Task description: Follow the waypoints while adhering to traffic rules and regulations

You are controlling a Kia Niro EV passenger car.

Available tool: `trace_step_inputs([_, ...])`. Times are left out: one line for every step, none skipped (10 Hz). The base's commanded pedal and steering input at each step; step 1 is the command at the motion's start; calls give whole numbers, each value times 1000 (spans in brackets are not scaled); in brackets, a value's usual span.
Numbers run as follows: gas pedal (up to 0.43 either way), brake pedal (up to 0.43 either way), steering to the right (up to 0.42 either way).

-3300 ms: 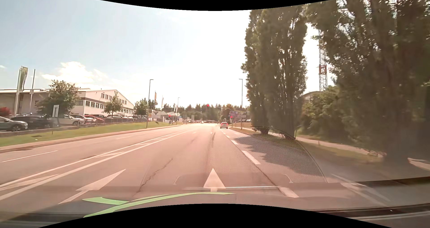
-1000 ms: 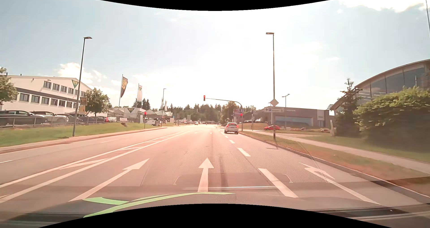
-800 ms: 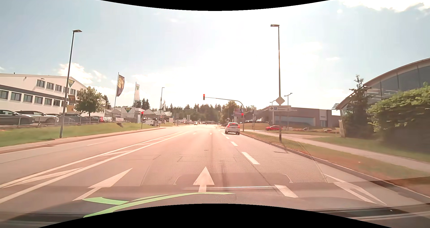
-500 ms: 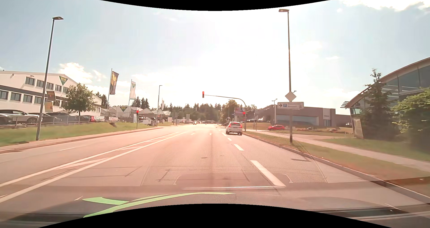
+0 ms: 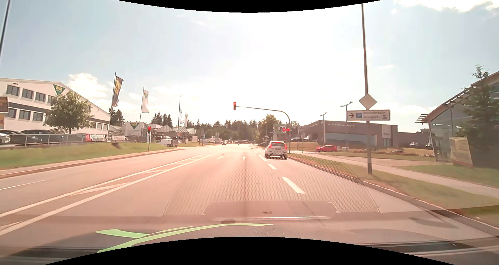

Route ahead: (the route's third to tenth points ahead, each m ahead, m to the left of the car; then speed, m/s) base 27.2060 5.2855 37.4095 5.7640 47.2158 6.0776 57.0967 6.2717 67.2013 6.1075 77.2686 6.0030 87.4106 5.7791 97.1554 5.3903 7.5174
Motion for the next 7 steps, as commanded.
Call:
trace_step_inputs([0, 43, -1])
trace_step_inputs([0, 43, -2])
trace_step_inputs([0, 49, -2])
trace_step_inputs([0, 49, -2])
trace_step_inputs([0, 49, -2])
trace_step_inputs([0, 55, -2])
trace_step_inputs([0, 61, -2])
